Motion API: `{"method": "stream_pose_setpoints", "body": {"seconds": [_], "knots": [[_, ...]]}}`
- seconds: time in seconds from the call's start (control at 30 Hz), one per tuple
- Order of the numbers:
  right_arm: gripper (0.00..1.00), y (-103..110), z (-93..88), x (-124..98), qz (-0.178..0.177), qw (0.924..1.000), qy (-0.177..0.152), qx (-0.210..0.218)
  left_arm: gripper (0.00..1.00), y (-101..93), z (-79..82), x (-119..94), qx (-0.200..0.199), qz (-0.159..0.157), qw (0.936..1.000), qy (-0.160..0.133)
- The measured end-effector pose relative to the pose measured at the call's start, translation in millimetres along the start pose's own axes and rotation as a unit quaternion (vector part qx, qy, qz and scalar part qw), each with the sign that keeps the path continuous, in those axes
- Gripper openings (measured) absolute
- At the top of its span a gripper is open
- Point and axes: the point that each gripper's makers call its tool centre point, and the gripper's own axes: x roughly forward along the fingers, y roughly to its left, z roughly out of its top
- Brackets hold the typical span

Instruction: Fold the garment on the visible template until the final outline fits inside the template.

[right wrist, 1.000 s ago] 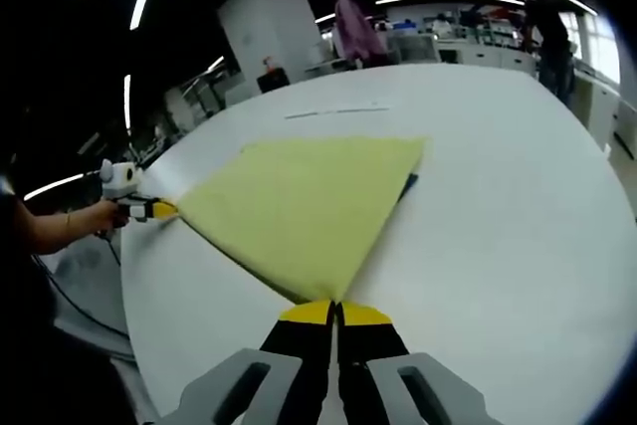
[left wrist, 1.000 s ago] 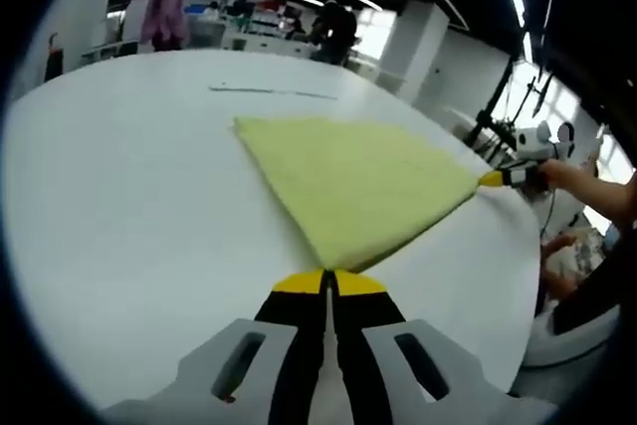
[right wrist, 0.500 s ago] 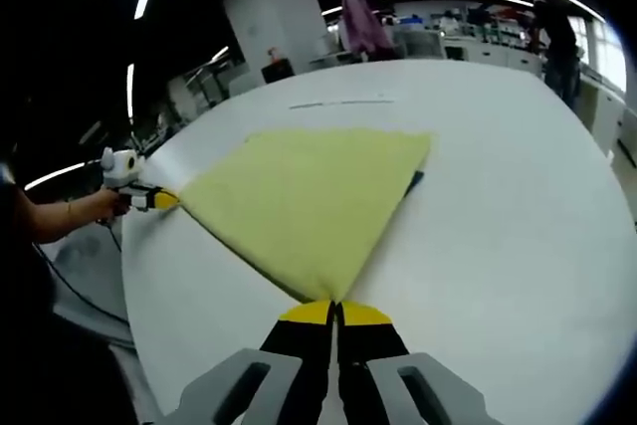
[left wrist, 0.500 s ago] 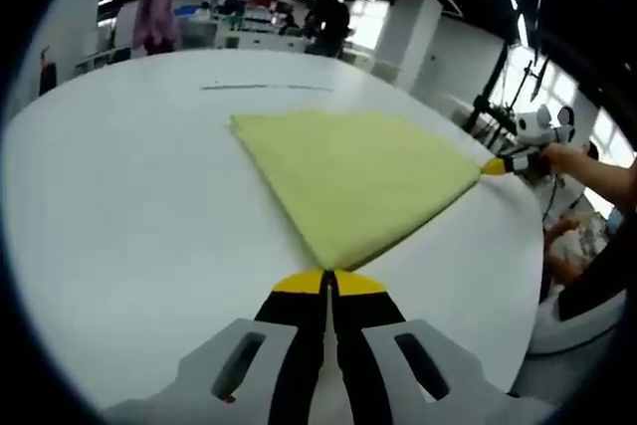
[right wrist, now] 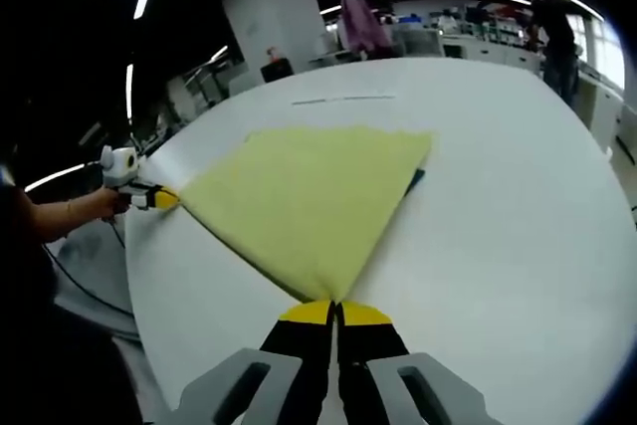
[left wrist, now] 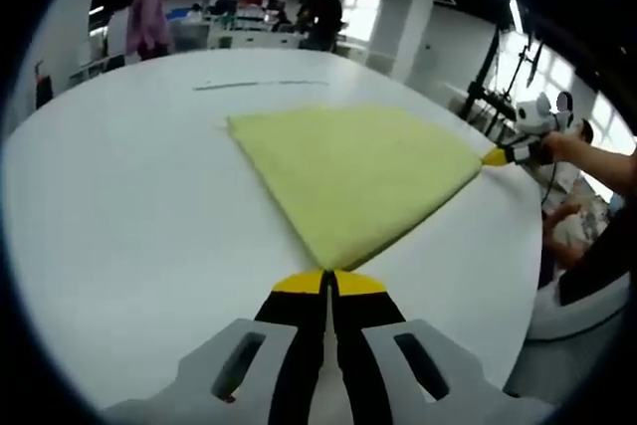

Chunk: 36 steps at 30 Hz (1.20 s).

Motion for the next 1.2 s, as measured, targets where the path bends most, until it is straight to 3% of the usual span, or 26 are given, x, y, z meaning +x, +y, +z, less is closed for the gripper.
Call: {"method": "stream_pose_setpoints", "body": {"seconds": [0.77,1.2], "knots": [[0.0,11.4,-15.7,-11.2,0.004,1.0,-0.006,0.003,0.0,-13.9,-12.3,-14.3,-0.002,0.008,1.0,0.004],[0.01,12.7,-11.4,-12.0,-0.004,0.9998,-0.019,0.002,0.0,-16.9,-12.1,-15.3,0.003,0.011,0.9999,-0.001]]}}
